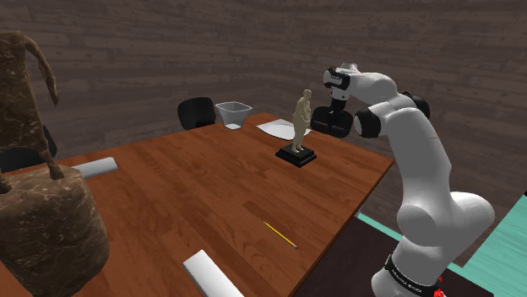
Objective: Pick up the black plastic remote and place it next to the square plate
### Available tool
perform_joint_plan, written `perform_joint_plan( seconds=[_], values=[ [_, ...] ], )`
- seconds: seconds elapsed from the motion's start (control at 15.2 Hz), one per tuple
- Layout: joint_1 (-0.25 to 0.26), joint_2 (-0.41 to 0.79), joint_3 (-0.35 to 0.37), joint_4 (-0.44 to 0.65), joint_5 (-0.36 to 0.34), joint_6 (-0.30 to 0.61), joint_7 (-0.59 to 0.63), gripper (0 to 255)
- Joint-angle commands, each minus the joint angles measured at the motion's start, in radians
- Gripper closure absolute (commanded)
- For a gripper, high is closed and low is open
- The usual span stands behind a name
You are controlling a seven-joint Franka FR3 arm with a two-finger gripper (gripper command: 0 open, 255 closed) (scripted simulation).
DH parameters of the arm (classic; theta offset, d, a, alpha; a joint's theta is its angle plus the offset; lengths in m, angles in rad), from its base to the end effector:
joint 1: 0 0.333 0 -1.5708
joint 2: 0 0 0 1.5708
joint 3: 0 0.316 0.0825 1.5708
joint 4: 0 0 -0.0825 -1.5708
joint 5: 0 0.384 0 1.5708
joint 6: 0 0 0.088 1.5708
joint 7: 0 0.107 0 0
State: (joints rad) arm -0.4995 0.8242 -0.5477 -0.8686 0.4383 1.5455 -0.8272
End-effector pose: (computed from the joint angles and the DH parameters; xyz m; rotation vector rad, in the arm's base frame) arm 0.5413 -0.5180 0.4444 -3.0598 0.1252 0.0109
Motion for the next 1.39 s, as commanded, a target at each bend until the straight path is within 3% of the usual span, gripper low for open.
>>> perform_joint_plan(
  seconds=[0.0,0.92,1.32],
  values=[
    [-0.018,0.038,0.010,0.046,0.010,-0.006,0.003,255],
    [0.040,0.031,0.009,-0.181,0.018,0.195,-0.039,255],
    [0.040,0.031,0.009,-0.181,0.018,0.195,-0.039,255]
  ],
)
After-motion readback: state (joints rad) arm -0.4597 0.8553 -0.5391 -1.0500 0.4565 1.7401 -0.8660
